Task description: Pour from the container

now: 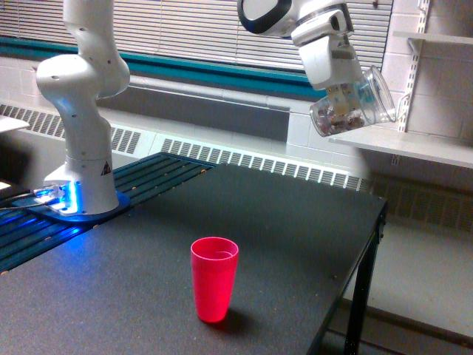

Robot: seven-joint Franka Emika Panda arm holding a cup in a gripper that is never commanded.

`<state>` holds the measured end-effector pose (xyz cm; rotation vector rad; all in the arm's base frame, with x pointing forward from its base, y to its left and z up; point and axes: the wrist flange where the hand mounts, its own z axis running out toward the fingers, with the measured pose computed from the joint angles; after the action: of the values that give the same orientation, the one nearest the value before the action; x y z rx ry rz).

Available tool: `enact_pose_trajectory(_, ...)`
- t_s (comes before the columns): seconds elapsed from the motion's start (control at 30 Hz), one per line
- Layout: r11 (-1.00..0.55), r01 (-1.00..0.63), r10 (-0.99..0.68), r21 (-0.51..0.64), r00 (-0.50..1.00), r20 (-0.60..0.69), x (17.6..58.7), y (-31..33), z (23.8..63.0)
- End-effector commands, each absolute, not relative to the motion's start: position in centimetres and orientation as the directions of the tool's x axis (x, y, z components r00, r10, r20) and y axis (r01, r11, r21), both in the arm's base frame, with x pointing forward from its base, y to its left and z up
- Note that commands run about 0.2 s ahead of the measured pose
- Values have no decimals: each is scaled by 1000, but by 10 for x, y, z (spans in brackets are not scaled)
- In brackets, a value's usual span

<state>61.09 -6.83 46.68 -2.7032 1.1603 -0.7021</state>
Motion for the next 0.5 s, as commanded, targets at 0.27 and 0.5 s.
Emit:
enact_pose_trajectory(0.27, -687, -666, -723, -289, 585, 368, 605, -78, 463)
enact_pose_trajectory(0.5, -681, -678, -726, -277, 571, 385, 592, -100, 457)
